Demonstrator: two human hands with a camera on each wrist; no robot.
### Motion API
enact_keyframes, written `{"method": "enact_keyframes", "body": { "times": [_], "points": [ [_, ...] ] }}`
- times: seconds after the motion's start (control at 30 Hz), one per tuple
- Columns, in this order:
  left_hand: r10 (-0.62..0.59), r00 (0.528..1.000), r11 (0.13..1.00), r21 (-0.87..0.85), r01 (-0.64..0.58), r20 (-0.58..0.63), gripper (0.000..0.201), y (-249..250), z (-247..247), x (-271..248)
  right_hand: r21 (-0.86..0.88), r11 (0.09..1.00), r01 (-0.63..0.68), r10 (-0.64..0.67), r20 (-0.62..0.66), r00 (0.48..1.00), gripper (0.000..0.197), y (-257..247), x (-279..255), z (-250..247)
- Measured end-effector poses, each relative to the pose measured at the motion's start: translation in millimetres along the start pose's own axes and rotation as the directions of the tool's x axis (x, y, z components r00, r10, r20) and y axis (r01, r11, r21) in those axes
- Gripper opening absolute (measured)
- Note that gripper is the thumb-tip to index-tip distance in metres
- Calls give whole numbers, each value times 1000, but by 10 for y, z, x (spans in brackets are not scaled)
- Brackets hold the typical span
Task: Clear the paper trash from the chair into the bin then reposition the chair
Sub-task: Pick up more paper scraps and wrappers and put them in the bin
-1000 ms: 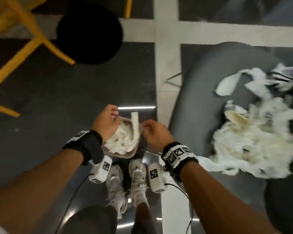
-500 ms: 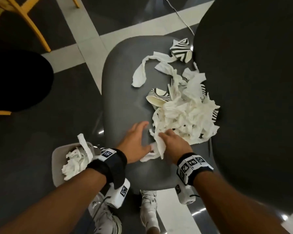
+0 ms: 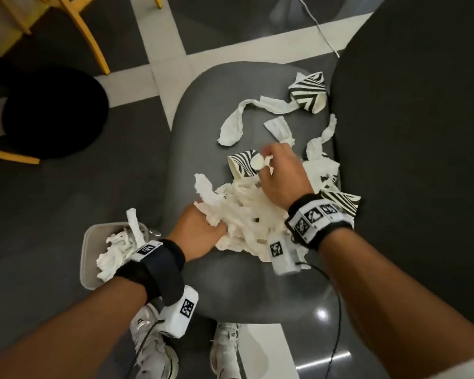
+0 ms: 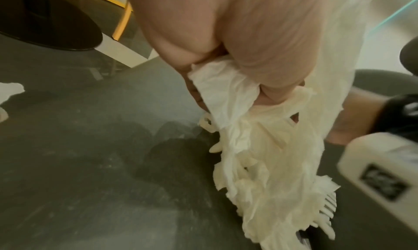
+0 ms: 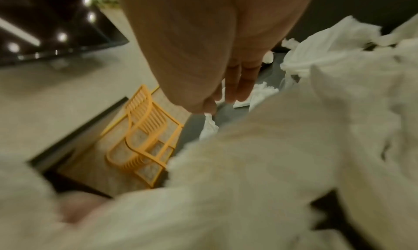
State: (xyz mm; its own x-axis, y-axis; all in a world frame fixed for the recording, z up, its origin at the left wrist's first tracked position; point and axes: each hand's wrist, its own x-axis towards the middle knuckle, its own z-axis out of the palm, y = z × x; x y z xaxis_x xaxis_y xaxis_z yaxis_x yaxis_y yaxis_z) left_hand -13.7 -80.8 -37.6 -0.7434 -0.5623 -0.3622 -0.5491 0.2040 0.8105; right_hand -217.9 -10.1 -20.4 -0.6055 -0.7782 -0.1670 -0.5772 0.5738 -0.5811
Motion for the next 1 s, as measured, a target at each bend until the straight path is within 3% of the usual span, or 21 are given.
{"method": "enact_keyframes", "body": {
  "times": [0.13,0.2,0.27,0.33,0.43,0.5,0.6,0.7,0.77,0.8,0.83,0.9,0.97,1.0],
  "points": [
    [68,996,997,-42,-71,-56,37,38,-252,-63,-290,951,108,-16,303,953,85,170,359,323],
    [64,996,997,-49,-67,-64,29,43,-348,-106,-336,930,146,-13,368,930,99,251,439,448],
    [5,995,997,-79,-13,-103,13,51,-406,-159,-368,924,102,47,375,926,102,307,489,543],
    [-34,986,996,-84,21,-163,7,66,-447,-195,-452,890,62,102,331,938,88,333,504,572],
    [-45,971,992,-125,16,-233,12,111,-505,-205,-594,798,101,62,249,967,35,377,437,512],
    [-58,960,988,-155,16,-274,13,120,-550,-187,-625,775,93,35,189,981,26,393,356,423],
    [-50,948,984,-176,-7,-315,8,141,-630,-182,-451,891,55,-3,116,993,32,242,234,245],
    [-18,940,971,-229,-64,-342,8,193,-718,-213,-187,956,227,-205,127,970,52,-93,70,90],
    [-23,938,952,-293,-84,-345,15,233,-817,-252,108,954,278,-293,157,943,59,-390,-67,21],
    [-20,938,944,-317,-97,-346,18,251,-883,-271,271,937,219,-283,223,933,62,-549,-139,8],
    [-8,937,936,-333,-116,-349,20,264,-952,-295,410,904,120,-272,334,902,67,-721,-204,4],
    [-7,926,921,-363,-141,-378,24,260,-1113,-347,480,877,-3,-287,529,799,79,-1007,-279,98],
    [-48,892,911,-385,-145,-449,24,178,-1295,-411,440,898,-6,-312,645,697,82,-1198,-314,250],
    [-74,867,913,-384,-140,-493,23,118,-1404,-461,406,913,33,-323,673,665,71,-1257,-331,329]
  ]
}}
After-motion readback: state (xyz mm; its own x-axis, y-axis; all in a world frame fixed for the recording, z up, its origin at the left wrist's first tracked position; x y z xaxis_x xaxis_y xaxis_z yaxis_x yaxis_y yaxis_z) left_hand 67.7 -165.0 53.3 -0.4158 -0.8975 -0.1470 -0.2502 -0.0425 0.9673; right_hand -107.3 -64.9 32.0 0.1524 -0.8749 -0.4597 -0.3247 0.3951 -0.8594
